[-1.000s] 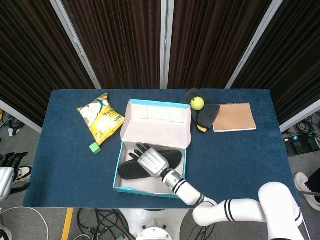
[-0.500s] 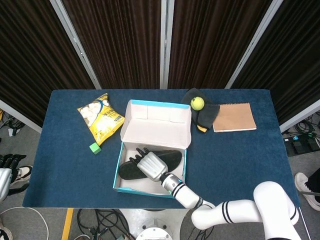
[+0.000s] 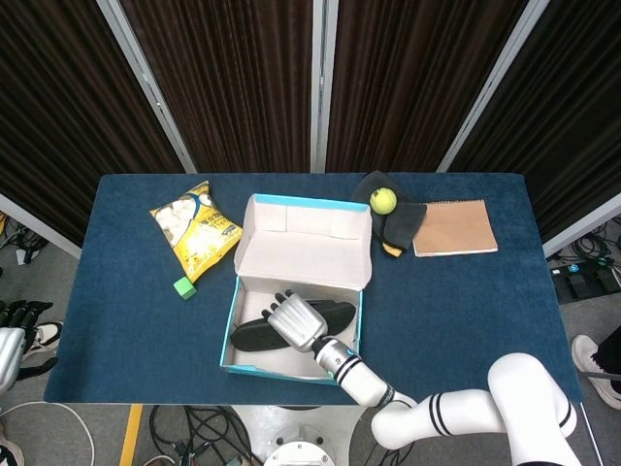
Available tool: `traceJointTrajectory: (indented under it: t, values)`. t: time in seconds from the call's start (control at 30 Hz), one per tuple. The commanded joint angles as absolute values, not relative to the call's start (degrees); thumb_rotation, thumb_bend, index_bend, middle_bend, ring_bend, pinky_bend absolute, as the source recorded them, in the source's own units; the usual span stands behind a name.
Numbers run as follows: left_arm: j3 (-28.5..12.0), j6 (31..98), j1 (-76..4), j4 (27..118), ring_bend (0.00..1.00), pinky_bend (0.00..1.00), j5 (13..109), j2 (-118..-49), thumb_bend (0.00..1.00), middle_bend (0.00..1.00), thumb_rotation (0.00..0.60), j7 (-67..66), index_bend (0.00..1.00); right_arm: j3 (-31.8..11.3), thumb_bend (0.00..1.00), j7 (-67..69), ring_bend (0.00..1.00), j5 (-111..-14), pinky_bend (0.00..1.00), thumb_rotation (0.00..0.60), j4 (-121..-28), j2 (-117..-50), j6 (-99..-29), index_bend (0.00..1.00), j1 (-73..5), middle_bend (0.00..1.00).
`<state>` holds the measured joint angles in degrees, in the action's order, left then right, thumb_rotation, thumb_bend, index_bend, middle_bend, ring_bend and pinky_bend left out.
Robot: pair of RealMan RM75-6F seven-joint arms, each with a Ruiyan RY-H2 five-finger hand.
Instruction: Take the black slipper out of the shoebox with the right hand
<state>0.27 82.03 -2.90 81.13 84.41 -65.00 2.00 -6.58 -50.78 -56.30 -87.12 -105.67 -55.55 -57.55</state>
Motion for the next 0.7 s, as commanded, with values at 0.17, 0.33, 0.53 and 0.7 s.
traceJointTrajectory:
  t: [0.17,0.33,0.53,0.7]
  values:
    - [0.3,81.8,-2.9,80.9,0.15,0.30,84.4,-65.2,0.00,0.20,0.600,2.1,0.21,-6.6,0.31,-50.3,0.47,-57.9,0.60,0.600,-86.3,-105.9,-56.7,0.65,-57.3,0.61]
    - [0.3,81.8,-3.0,80.9,0.15,0.30,84.4,-65.2,0.00,0.20,0.600,2.3,0.21,-6.8,0.38,-48.1,0.56,-60.7,0.70,0.600,-85.6,-106.2,-57.6,0.78,-56.8,0.70]
    - [0.3,81.7,-3.0,80.9,0.15,0.30,84.6,-65.2,0.00,0.20,0.600,2.5,0.21,-6.8,0.43,-44.7,0.62,-65.3,0.77,0.600,-85.0,-106.0,-59.1,0.87,-56.0,0.76]
    - [0.4,81.6,-3.0,81.0,0.15,0.30,84.7,-65.3,0.00,0.20,0.600,2.3,0.21,-6.9,0.45,-42.5,0.63,-67.5,0.77,0.600,-85.0,-105.2,-59.7,0.88,-55.1,0.77]
